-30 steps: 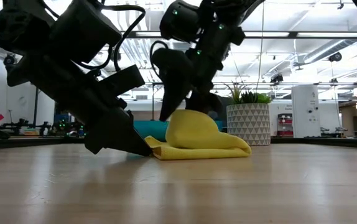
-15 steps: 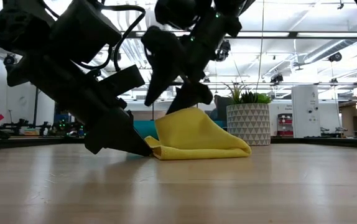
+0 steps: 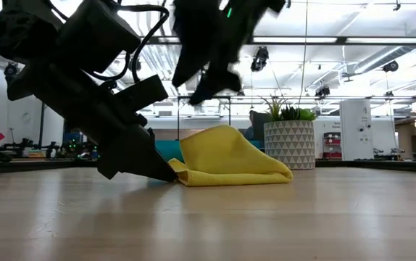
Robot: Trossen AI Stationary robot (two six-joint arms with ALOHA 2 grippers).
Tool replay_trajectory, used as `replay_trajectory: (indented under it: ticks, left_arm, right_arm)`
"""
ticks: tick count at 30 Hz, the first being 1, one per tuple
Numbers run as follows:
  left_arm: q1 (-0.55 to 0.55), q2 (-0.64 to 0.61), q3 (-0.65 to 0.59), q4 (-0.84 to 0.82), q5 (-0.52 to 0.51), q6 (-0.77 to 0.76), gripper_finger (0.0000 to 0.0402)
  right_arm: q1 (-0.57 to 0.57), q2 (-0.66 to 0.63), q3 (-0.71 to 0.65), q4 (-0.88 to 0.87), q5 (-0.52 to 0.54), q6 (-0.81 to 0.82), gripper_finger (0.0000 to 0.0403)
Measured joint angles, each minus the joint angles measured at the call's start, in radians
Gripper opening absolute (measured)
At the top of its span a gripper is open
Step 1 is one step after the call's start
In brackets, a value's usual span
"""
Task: Fold microfiber towels
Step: Fold the yellow microfiber cloth
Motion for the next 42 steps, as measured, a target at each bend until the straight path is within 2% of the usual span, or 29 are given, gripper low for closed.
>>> replay_trajectory:
  ticks: [4, 8, 11, 16, 24, 29, 31, 36, 42]
  left_arm:
    - [0.000, 0.000, 0.000, 0.000, 0.000, 0.000, 0.0019]
    - [0.000, 0.000, 0.000, 0.000, 0.000, 0.000, 0.0019]
    - [0.000, 0.000, 0.000, -0.001, 0.000, 0.000, 0.0019]
    - [0.000, 0.000, 0.000, -0.001, 0.000, 0.000, 0.0019]
    - [0.000, 0.000, 0.000, -0.002, -0.001, 0.001, 0.0019]
    - [0.000, 0.000, 0.000, -0.002, -0.001, 0.005, 0.0019]
    - [0.000, 0.000, 0.000, -0.001, -0.001, 0.015, 0.0019]
    - [0.000, 0.000, 0.000, 0.000, -0.001, 0.018, 0.0019]
    - [0.001, 0.000, 0.000, 0.000, -0.001, 0.018, 0.0019]
  right_arm:
    - [-0.004, -0.072, 0.029, -0.174, 0.102, -0.082, 0.0246]
    - [-0.005, -0.121, 0.006, -0.296, 0.265, -0.127, 0.0183]
    - [-0.010, -0.149, -0.033, -0.310, 0.339, -0.139, 0.0120]
    - [-0.025, -0.137, -0.136, -0.219, 0.362, -0.186, 0.0022]
    - [-0.047, -0.134, -0.293, 0.001, 0.340, -0.202, 0.0010]
    - [-0.029, -0.132, -0.352, 0.170, 0.087, -0.202, 0.0009]
    - [-0.009, -0.126, -0.373, 0.258, 0.025, -0.193, 0.0009]
    - [0.047, -0.093, -0.400, 0.380, 0.009, -0.164, 0.0009]
    - [0.055, -0.106, -0.362, 0.366, 0.020, -0.167, 0.0009]
